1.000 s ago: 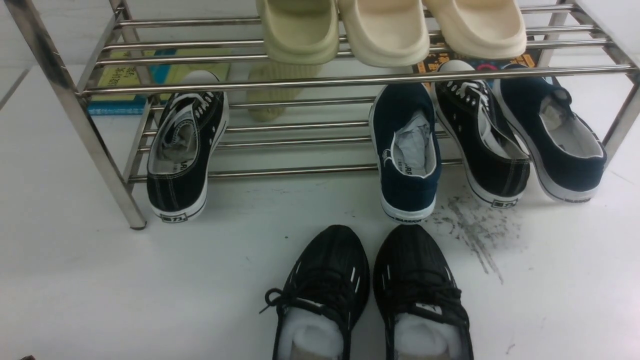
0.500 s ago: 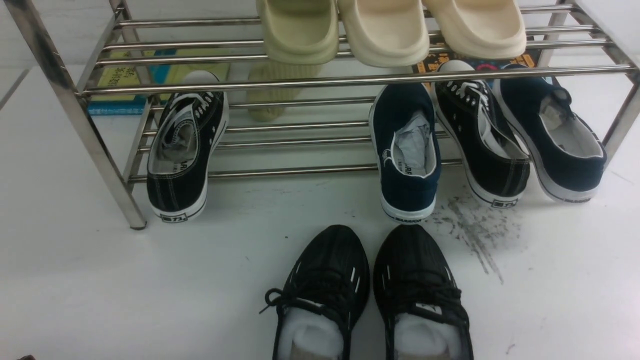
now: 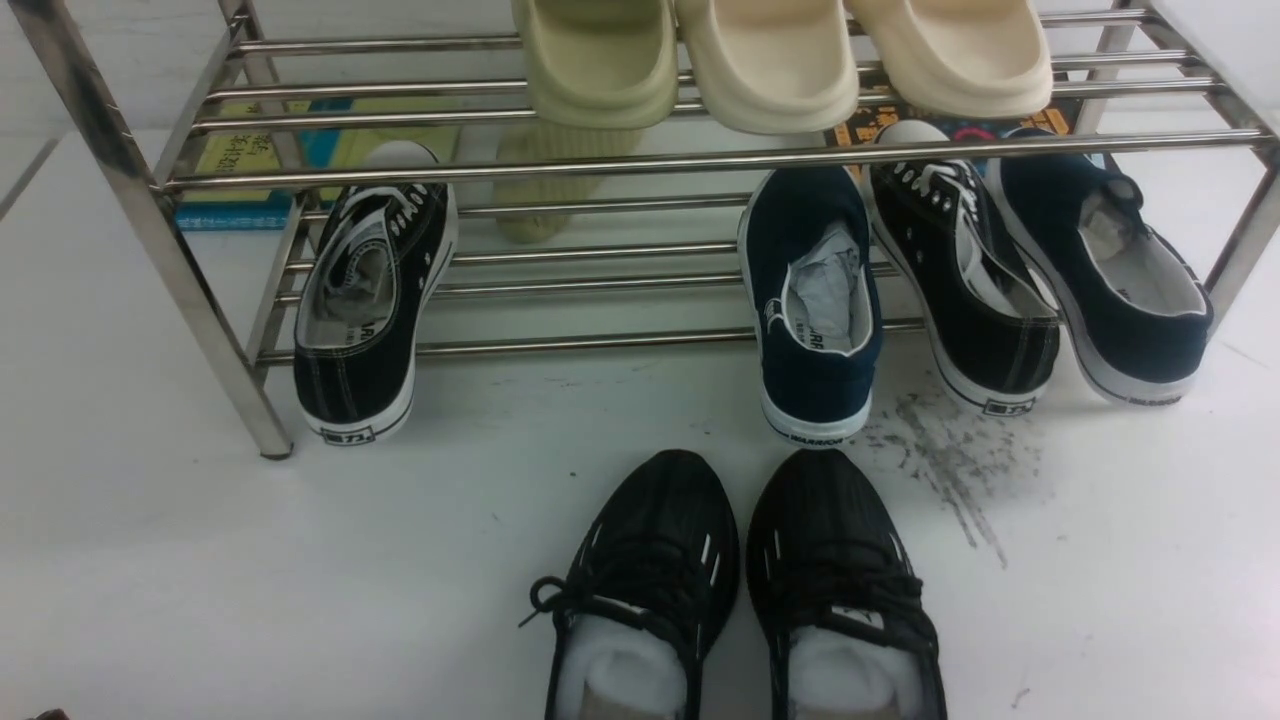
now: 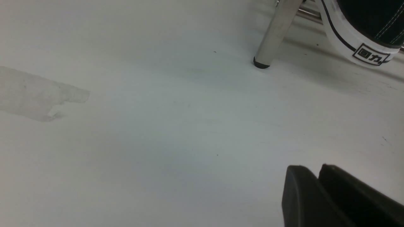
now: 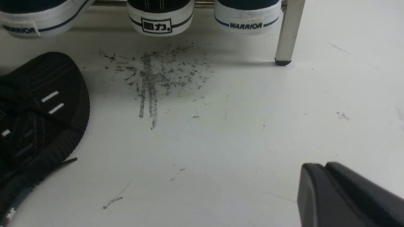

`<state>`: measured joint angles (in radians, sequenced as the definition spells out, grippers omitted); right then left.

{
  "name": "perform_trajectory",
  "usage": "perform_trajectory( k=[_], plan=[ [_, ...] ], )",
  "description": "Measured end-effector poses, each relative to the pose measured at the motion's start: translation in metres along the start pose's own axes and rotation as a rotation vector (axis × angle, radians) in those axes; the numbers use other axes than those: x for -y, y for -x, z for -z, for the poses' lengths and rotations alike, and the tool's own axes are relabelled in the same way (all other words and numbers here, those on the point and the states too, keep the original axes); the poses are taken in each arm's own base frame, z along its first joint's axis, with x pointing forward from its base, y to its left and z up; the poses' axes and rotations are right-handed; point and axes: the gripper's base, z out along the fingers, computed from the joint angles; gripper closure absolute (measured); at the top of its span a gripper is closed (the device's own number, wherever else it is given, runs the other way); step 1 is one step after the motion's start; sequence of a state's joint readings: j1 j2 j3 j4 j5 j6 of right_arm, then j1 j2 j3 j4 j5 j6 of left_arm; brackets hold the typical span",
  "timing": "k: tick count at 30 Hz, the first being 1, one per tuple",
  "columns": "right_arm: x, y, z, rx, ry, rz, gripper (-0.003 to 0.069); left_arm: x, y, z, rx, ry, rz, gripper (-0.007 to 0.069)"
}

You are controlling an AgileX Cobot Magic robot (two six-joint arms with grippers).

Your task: Take the shoes off the shelf with your hand on the white table.

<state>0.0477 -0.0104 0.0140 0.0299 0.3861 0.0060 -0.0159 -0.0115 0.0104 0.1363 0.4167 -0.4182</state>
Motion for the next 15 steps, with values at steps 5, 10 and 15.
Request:
perform_trajectory(
  k=[5,10,15],
  plan=[
    [0.0,0.0,0.0,0.0,0.0,0.0,0.0611,-0.0004,0.0001,0.0,0.001,0.004,-0.009,0.0515],
    [0.0,0.0,0.0,0.0,0.0,0.0,0.0611,-0.0004,0.0001,0.0,0.002,0.004,-0.01,0.0507],
    [0.0,0.0,0.0,0.0,0.0,0.0,0.0611,-0.0005,0.0001,0.0,0.002,0.005,-0.011,0.0501]
  ],
)
